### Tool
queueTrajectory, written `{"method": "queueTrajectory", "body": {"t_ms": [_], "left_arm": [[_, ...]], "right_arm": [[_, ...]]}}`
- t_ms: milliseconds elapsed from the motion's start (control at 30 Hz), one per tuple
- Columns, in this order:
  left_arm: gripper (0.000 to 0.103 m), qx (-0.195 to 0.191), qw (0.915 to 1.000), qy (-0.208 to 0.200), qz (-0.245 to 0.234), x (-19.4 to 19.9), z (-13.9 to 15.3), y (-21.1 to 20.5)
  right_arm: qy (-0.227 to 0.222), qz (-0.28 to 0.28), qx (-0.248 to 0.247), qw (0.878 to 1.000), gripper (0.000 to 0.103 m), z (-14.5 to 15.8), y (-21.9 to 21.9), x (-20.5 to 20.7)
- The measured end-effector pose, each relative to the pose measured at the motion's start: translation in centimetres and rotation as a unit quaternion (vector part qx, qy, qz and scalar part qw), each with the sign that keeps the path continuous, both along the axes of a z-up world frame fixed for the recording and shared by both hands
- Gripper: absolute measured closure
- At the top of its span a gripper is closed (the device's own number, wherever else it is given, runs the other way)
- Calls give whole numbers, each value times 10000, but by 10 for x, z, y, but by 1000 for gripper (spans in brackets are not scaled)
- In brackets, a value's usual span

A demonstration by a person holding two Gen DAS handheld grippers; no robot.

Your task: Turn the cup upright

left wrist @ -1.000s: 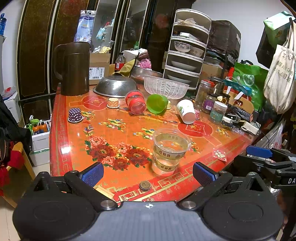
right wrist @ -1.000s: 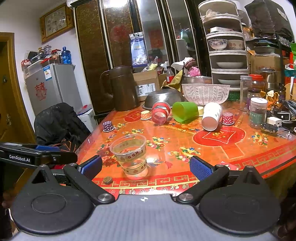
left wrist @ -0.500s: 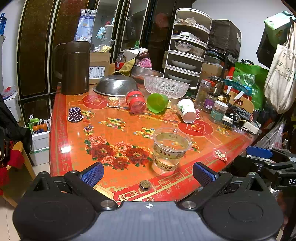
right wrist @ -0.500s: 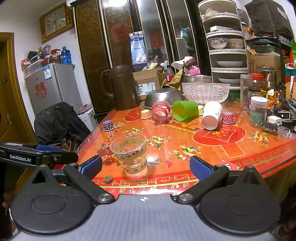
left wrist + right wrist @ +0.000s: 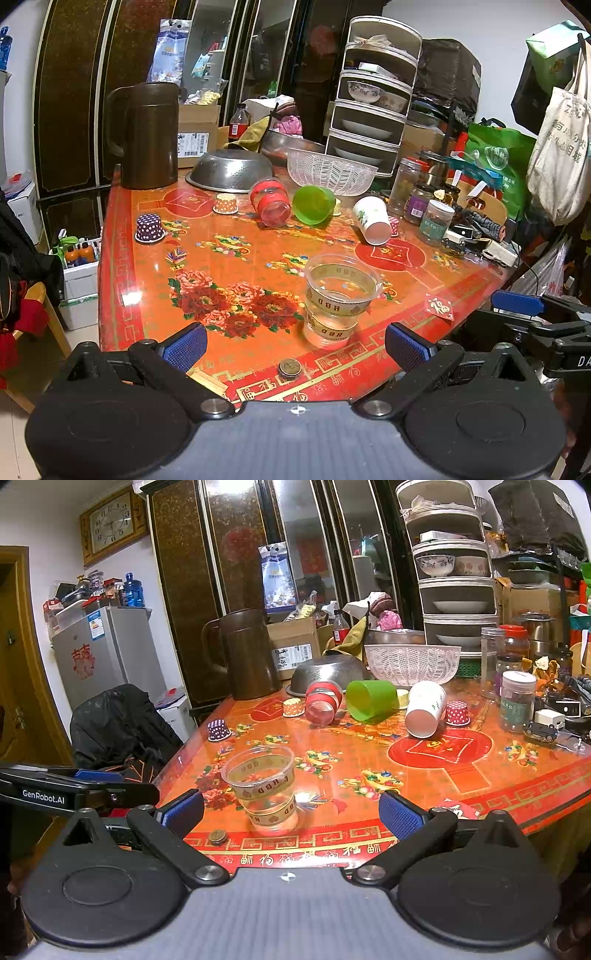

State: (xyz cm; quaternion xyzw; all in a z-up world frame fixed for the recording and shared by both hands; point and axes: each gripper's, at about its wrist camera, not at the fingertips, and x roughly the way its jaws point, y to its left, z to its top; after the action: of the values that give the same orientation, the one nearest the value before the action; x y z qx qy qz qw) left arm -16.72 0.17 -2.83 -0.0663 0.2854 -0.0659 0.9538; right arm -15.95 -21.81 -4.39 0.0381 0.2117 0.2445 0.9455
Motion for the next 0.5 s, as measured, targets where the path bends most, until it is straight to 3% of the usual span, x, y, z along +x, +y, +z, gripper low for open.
{"method": "queueTrajectory", "body": {"t_ms": [500], "left_arm": [[0,-1,10000,10,-7,1,1,0]], "right_arm": [[14,25,11,10000,1,0,1,-1]]}}
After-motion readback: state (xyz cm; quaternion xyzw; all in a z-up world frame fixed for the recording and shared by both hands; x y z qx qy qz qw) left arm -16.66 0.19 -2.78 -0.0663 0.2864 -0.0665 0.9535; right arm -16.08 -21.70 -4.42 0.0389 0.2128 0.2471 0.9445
